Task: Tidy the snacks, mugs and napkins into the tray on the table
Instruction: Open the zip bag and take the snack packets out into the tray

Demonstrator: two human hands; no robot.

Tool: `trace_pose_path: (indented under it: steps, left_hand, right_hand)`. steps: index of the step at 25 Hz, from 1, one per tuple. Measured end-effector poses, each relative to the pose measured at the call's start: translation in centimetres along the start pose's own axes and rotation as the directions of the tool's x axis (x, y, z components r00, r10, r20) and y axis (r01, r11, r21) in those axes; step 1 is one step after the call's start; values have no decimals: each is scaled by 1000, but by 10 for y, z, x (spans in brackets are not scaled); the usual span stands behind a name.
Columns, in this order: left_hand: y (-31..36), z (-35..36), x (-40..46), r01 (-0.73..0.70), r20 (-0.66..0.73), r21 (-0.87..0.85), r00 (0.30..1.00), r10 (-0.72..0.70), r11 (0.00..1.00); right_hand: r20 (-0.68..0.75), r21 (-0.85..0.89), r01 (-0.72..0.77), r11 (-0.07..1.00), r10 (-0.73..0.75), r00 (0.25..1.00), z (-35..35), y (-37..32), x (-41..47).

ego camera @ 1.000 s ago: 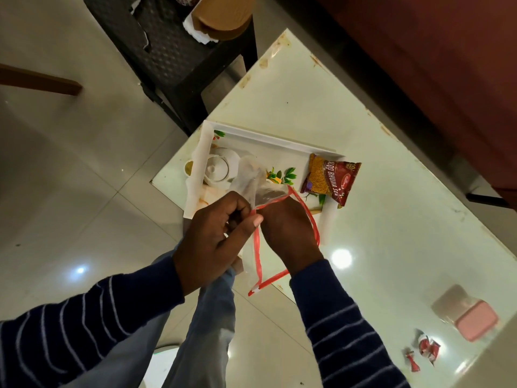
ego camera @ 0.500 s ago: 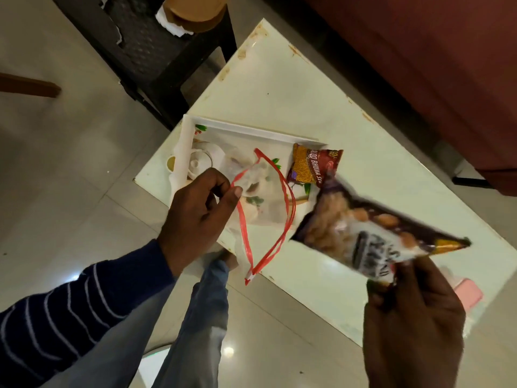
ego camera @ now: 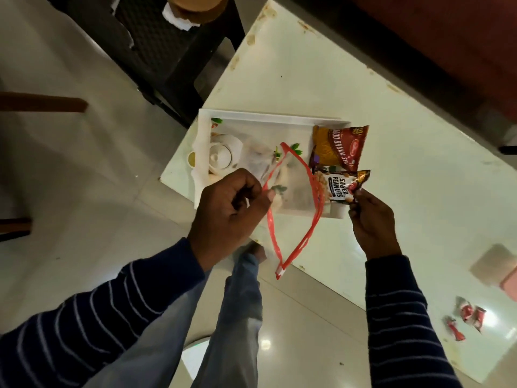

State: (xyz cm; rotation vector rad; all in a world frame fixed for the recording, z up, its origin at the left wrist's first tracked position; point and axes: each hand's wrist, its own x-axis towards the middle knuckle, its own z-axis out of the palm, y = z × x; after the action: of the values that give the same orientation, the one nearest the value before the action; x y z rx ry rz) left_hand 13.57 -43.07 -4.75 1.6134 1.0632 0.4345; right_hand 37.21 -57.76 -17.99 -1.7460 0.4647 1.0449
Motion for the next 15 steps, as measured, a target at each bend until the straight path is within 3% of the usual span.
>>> trace_pose_path:
  steps: [4,5,7,8,10,12,13,15]
  left_hand:
    - [1,1,0,-17,3,18,1000,17,1000]
    - [0,1,0,-15,2,24,1000,15,1000]
    - [0,2,-1,-16,0,32,1000,16,999]
    - [0,3,-2,-17,-4,36,1000,17,999]
    - [-1,7,-5,-9,-6,36,1000,9,999]
    - [-3,12,-8,-3,-3,37,1000,3,999]
    - [-4,15,-11,-7,-5,37,1000,7,999]
    - [-3,21,-15,-24,-9,33,1000,24,999]
  right_hand:
    - [-82,-113,-28,993,18,996,3,12,17]
    - [-154,-229,8,973,-44,987,2,9,10]
    - [-283,-444,174,879,-322,903,-2,-10,-23]
    - [-266,-430,298,852,-435,860,-5,-23,-49]
    - [-31,-189,499,846,-513,858,-7,-45,-110]
    - [246,-39,504,863,-481,842,6,-51,-162]
    - [339,-53,487,872,-443,830,16,-48,-177]
    - [433,-242,463,852,-332,838,46,-35,-182]
